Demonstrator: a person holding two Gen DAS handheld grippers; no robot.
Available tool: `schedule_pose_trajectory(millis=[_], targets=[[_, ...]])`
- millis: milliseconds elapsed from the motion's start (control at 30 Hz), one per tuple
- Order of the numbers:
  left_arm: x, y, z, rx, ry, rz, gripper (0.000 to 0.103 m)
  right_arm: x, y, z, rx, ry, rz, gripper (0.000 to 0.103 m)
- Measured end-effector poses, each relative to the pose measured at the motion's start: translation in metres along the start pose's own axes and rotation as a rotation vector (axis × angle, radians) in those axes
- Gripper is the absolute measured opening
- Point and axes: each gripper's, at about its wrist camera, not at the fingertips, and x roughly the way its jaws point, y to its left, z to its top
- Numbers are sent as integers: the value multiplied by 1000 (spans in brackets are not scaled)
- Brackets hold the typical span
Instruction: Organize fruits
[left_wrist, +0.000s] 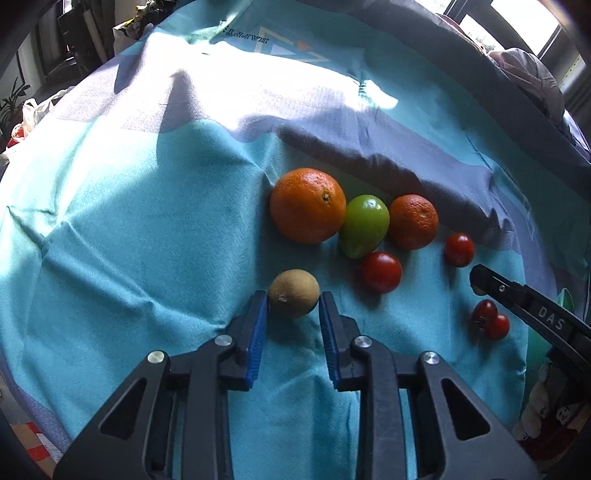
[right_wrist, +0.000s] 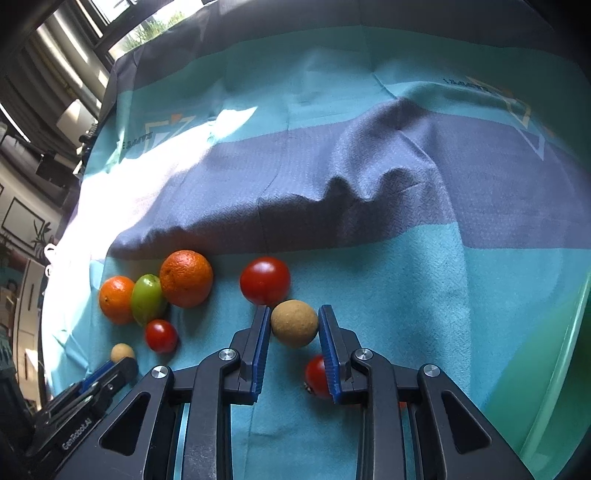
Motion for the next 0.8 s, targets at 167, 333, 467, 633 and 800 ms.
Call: schedule_pose_trajectory(millis=[167, 333, 467, 633, 800], targets=[[-2, -1, -1, -12, -8, -11, 27, -13, -2, -2, 7, -25, 10, 29], [-17, -12, -6, 16, -56, -12, 27, -28, 1, -3, 2, -58, 6, 29], [-44, -29, -14, 73, -130, -21, 27, -46, 3, -7, -1, -103, 16, 29], [-78, -57, -22, 156, -220, -51, 27, -82, 3, -13, 5, -194, 38, 29], [-100, -88, -35, 247, -288, -96, 28, -125, -11, -31, 63, -302, 0, 29]])
